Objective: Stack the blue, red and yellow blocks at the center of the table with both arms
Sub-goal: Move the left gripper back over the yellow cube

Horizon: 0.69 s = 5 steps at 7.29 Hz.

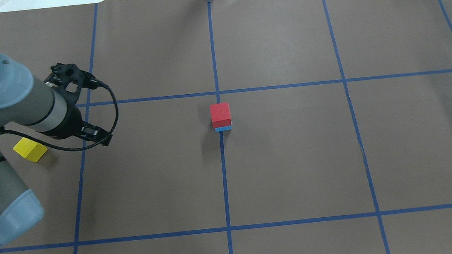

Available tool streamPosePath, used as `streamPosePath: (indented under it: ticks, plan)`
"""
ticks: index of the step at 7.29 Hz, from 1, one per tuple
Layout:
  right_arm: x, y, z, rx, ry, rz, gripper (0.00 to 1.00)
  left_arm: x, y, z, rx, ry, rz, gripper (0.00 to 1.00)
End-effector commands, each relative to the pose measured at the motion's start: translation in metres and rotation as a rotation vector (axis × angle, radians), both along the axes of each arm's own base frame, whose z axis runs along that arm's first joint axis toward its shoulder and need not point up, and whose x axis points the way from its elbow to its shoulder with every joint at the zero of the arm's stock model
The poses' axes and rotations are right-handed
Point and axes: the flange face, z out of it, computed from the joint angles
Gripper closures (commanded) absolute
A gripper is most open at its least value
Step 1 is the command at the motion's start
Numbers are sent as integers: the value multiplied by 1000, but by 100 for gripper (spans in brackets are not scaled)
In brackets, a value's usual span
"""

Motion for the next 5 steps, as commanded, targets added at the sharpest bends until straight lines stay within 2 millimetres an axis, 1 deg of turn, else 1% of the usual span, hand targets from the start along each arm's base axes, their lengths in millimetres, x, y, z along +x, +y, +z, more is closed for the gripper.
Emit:
streamPosePath:
  ticks: [1, 2, 3, 4, 5]
  plan:
    - [0, 0, 0, -1, 1, 0, 0, -54, 9, 85, 93, -40, 68, 0]
    - [0, 0, 0, 0, 2, -1, 0, -67, 12, 118, 125, -49, 91, 0]
    - [0, 0, 0, -1, 2, 0, 0, -61, 8, 147, 122, -29, 108, 0]
    - [0, 0, 0, -1, 2, 0, 0, -52, 0, 180, 139, 5, 117, 0]
    - [0, 0, 0, -1, 3, 1, 0, -45, -4, 204, 147, 42, 132, 0]
